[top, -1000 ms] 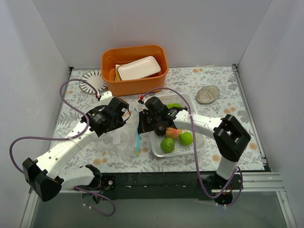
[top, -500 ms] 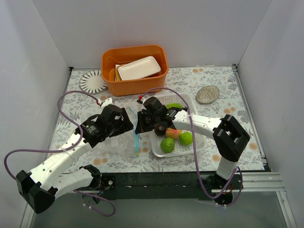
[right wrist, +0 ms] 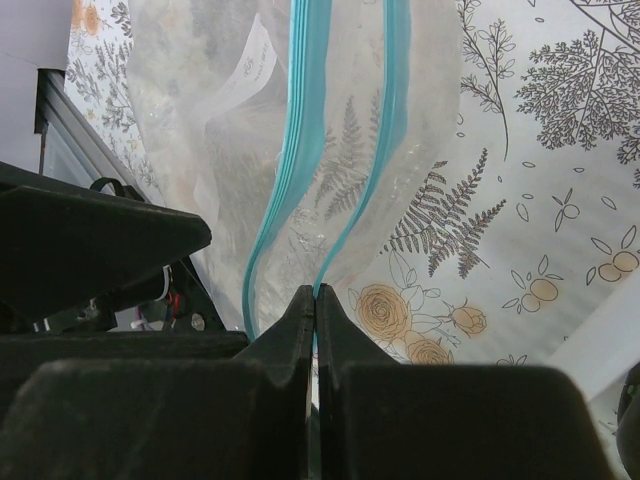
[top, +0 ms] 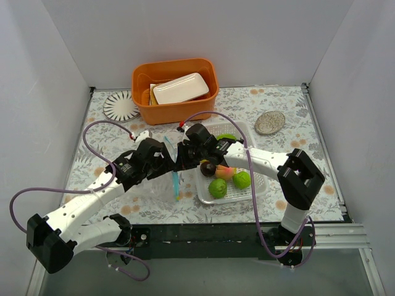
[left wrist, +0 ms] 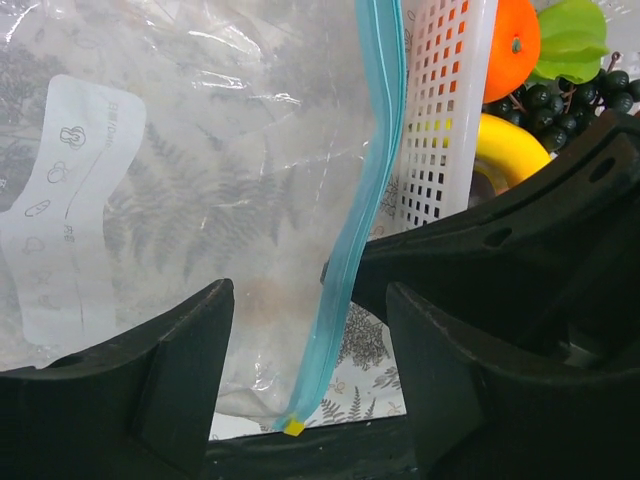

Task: Place the food in the zip-top bag and seal the zipper
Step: Open the zipper of the food storage bag at the center of the board.

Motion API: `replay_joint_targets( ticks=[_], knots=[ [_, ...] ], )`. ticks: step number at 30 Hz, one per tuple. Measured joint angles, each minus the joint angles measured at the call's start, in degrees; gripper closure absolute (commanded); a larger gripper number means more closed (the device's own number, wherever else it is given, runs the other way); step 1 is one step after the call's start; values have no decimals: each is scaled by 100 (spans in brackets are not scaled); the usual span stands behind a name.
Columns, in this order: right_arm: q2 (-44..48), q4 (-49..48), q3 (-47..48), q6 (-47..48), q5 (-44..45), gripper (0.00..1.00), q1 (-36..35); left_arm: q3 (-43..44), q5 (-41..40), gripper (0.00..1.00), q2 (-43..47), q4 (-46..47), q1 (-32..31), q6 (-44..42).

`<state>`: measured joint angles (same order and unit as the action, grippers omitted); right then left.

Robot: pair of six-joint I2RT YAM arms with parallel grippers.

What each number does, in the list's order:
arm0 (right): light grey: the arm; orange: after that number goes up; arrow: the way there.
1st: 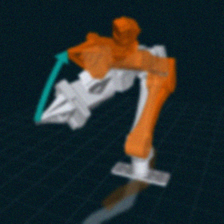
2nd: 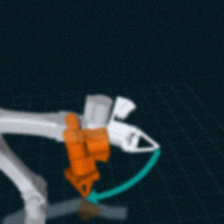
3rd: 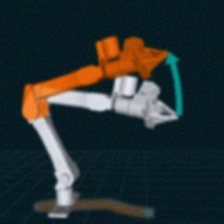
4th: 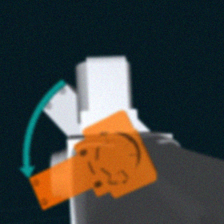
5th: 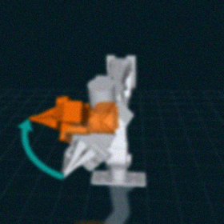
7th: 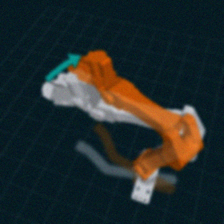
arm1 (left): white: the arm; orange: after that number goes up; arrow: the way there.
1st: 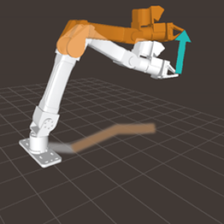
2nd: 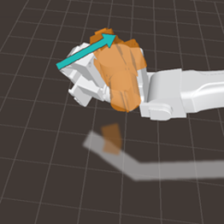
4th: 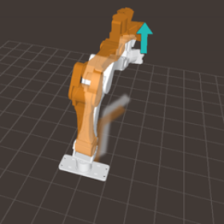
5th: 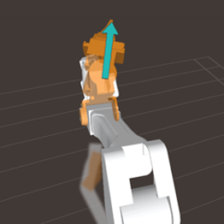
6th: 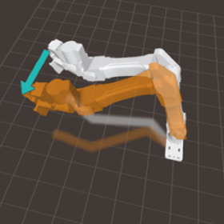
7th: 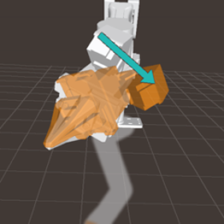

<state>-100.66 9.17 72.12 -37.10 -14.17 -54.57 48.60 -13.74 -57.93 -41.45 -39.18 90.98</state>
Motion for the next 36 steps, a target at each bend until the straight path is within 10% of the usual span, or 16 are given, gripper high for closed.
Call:
replay_joint_targets(
  ticks=[11,18,36],
  knots=[
    [33,4,0,46,28,99,0,140,-229,60,-452,48,0,42],
    [120,7,0,105,59,99,0,280,-382,100,-573,-101,0,72],
    [-352,146,31,-79,682,99,0,1272,-1434,100,-557,-1742,529,28]
  ],
)
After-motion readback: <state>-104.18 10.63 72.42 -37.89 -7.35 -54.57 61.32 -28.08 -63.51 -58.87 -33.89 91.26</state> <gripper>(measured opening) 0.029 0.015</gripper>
